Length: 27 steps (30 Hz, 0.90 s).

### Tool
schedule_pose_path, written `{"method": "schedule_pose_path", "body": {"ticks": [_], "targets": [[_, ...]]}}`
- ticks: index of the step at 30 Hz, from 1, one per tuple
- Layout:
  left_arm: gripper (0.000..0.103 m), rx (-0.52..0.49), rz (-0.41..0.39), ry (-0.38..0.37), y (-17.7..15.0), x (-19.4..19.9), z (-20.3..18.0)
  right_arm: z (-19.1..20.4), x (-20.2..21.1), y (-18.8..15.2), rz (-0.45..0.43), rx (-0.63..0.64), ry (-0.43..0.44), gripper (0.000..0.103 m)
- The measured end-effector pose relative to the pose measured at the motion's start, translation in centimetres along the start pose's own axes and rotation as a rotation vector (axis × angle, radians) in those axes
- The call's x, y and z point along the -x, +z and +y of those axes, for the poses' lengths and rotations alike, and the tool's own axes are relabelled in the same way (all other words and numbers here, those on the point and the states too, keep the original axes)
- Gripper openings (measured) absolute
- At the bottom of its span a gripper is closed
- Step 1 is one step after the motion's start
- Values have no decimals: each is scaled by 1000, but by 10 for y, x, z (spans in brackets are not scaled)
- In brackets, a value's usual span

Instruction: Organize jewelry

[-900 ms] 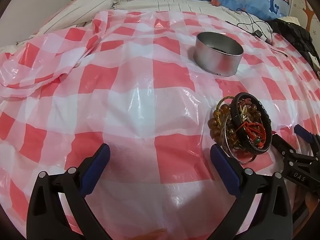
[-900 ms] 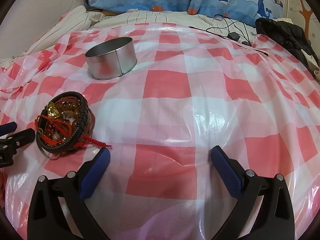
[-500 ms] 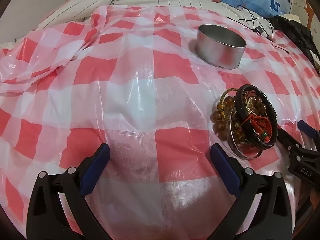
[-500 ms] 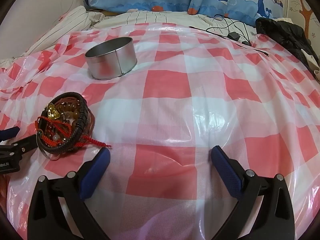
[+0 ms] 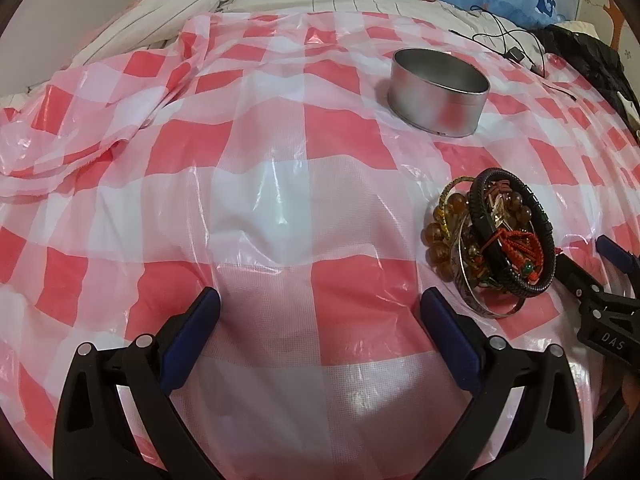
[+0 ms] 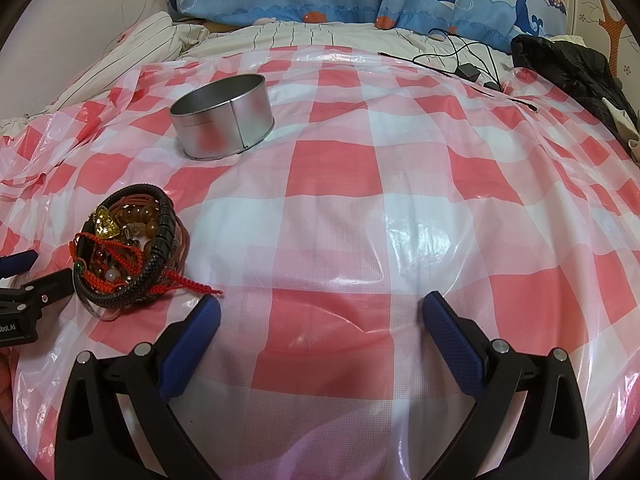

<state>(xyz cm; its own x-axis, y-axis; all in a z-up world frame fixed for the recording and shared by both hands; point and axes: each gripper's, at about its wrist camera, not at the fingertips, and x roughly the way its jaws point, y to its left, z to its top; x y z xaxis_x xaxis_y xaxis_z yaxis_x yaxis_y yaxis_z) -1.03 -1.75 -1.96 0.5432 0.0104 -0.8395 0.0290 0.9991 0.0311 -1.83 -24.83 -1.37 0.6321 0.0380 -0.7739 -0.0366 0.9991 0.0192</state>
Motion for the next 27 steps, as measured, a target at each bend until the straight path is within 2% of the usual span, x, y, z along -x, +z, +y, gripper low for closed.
{"method": "schedule_pose_path", "body": {"ticks": [3,27], "targets": [[97,3,7,-11,11,0,14,0,0,0,0,0,0,97],[97,-4,9,-3,13,1,15,0,0,-1,0,0,0,97]]}}
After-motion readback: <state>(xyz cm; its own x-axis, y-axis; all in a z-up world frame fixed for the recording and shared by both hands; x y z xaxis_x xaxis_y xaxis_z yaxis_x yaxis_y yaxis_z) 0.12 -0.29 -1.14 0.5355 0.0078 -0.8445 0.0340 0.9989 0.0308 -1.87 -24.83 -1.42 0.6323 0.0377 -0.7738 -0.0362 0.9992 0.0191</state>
